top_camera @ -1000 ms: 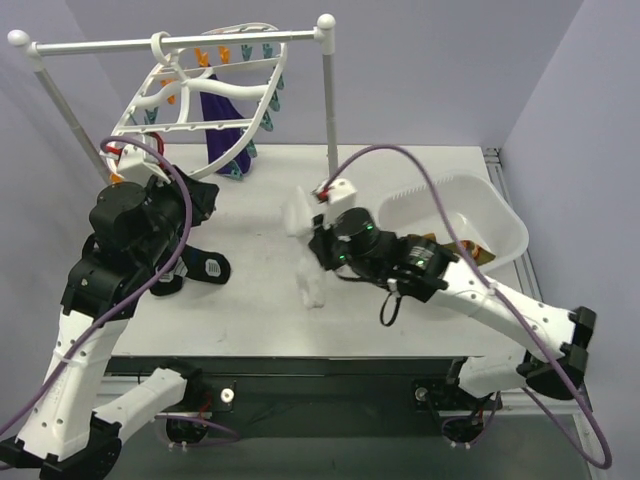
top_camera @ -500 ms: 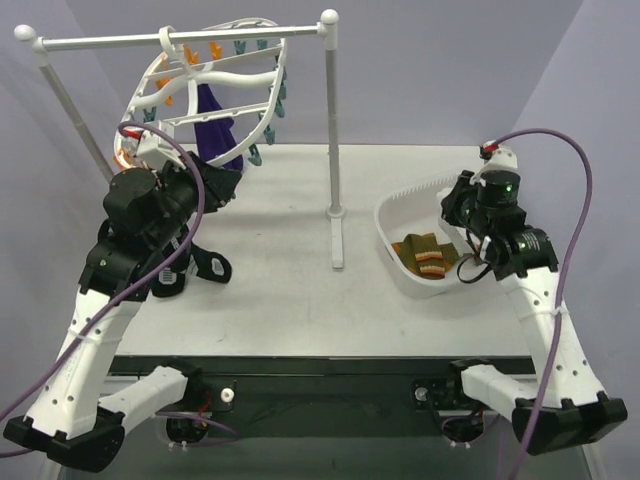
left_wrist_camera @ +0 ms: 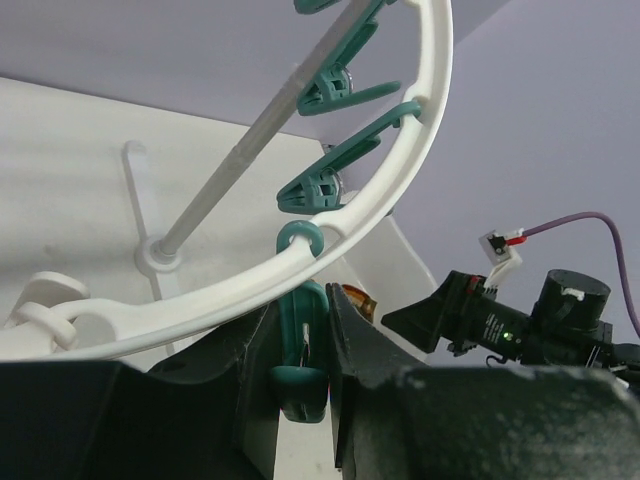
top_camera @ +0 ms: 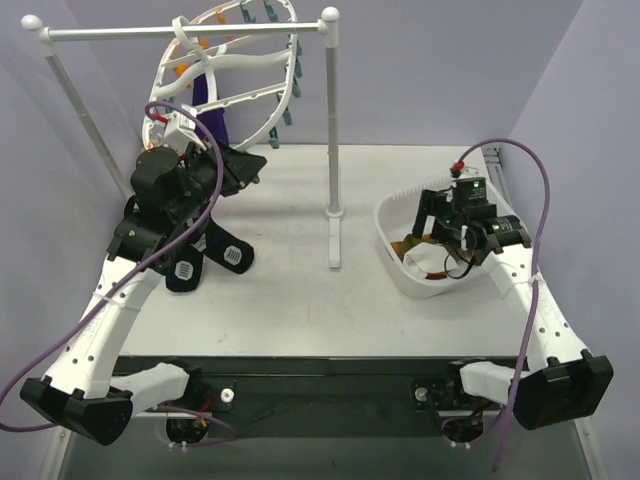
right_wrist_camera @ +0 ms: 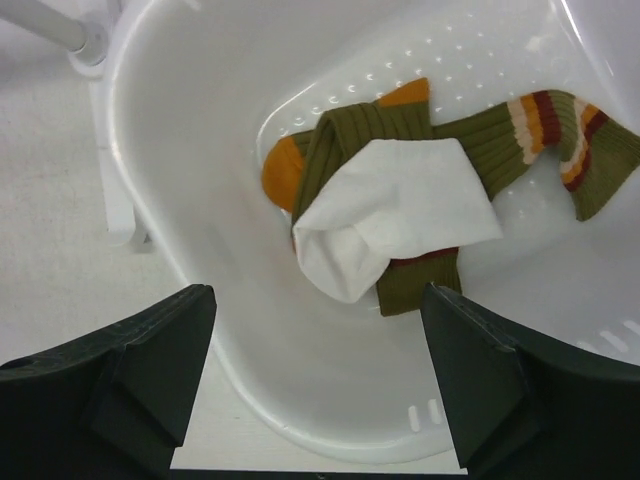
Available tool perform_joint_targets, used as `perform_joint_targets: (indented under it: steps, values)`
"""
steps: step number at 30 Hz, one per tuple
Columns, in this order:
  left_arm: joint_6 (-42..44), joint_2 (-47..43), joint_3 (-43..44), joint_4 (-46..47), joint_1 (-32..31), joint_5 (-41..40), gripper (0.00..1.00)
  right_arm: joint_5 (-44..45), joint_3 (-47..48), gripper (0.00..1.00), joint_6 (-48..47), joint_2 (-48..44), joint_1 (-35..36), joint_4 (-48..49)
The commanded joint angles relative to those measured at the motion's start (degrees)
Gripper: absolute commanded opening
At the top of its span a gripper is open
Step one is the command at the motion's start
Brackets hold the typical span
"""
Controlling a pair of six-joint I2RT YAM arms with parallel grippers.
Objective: Remove the socks clipped to the hanger
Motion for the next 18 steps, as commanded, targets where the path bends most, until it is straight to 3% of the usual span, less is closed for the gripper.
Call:
perform_joint_targets:
  steps: [1, 5, 11, 15, 18]
  values:
    - [-1.81, 0.2, 0.87, 8.11, -0.19, 5.55, 0.0, 8.75, 0.1, 0.87, -1.0, -2.7, 11.09, 0.15]
    - [-2.87, 0.2, 0.52, 8.91, -0.37, 6.26, 0.0, 12.1, -3.41, 0.87, 0.66, -2.7, 23.57, 10.41]
    - [-3.31, -1.55, 0.52, 7.86, -0.37, 5.82, 0.0, 8.86, -11.14, 0.88, 4.45, 2.82, 37.11, 38.0]
    - [-4.62, -3.22, -0.45, 6.45, -0.28, 3.8, 0.0, 14.62, -8.36, 0.88, -2.45, 17.11, 45.81, 52.24]
    - [-6.82, -5.42, -2.81, 7.41, -0.37, 2.04, 0.0, 17.81, -1.17, 0.88, -6.78, 28.44, 50.83, 55.43]
